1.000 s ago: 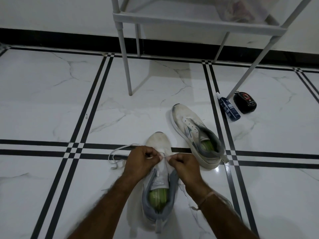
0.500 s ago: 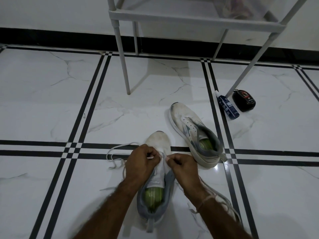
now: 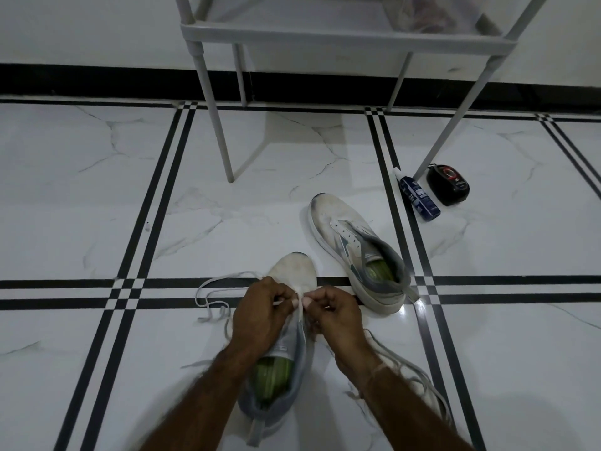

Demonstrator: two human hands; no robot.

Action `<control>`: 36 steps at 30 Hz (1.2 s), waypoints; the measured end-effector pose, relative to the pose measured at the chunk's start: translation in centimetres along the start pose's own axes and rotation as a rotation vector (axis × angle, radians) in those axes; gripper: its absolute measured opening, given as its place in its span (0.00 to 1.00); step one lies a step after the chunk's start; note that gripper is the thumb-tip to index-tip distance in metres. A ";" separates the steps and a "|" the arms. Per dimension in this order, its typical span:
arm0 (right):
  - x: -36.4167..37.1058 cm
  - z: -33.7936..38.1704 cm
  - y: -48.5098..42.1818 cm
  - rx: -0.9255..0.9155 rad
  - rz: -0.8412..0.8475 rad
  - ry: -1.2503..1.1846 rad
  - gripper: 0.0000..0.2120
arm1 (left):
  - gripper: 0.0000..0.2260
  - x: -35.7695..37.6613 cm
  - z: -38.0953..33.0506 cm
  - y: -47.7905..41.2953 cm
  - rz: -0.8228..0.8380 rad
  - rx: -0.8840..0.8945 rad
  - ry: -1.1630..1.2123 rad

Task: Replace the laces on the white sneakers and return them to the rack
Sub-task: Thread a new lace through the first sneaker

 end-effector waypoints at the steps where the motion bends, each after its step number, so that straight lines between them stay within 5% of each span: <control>1: -0.1 0.3 -0.1 -0.047 -0.026 0.058 0.06 | 0.00 0.0 0.0 0.1 -0.001 -0.001 -0.001; 6: 0.3 1.2 0.3 -0.198 -0.121 0.408 0.10 | 0.01 0.2 0.2 0.1 0.014 -0.009 0.016; 10: -3.3 3.8 -1.0 0.043 -0.076 -0.473 0.09 | 0.07 -0.4 0.8 0.1 0.003 -0.011 0.111; 12: -6.5 5.1 -1.7 0.003 -0.118 -0.633 0.09 | 0.07 -0.5 0.8 0.2 0.005 -0.013 0.170; 15: -6.1 6.9 -1.1 -0.365 -0.109 0.104 0.07 | 0.02 -0.4 0.4 0.2 -0.003 0.048 0.119; 17: -2.8 4.9 -1.2 -0.443 0.012 0.498 0.08 | 0.02 -0.3 0.6 0.1 -0.022 0.057 0.044; 20: -0.1 2.7 -1.5 -0.390 0.033 0.606 0.10 | 0.04 -0.3 1.3 0.1 -0.028 0.043 -0.017; 22: -0.8 3.6 -0.9 -0.319 0.006 0.330 0.11 | 0.04 -0.6 1.4 0.2 -0.036 0.032 -0.024; 24: -3.7 5.7 -1.0 -0.129 0.023 -0.286 0.10 | 0.07 -1.4 1.1 0.6 -0.090 0.016 -0.033; 26: -7.3 7.3 -1.5 -0.048 -0.005 -0.625 0.12 | 0.13 -1.9 0.6 0.9 -0.135 0.002 -0.068; 29: -8.0 8.8 -1.5 -0.227 -0.010 -0.104 0.08 | 0.20 -2.1 0.4 1.0 -0.164 0.030 -0.071; 33: -1.4 4.4 -0.8 -0.291 0.118 0.529 0.15 | 0.27 -1.8 0.5 1.2 -0.208 -0.012 0.027; 36: -0.3 3.8 -1.1 -0.290 0.071 0.489 0.14 | 0.31 -1.9 0.9 1.4 -0.210 -0.056 0.073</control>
Point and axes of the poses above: each hand's wrist, its own y-axis away from the middle knuckle, its own x-axis out of the palm, z = x × y, the point moved 7 cm from there along -y, towards the middle knuckle, and after that the axes turned 14 degrees about y, right-handed, at the moved point
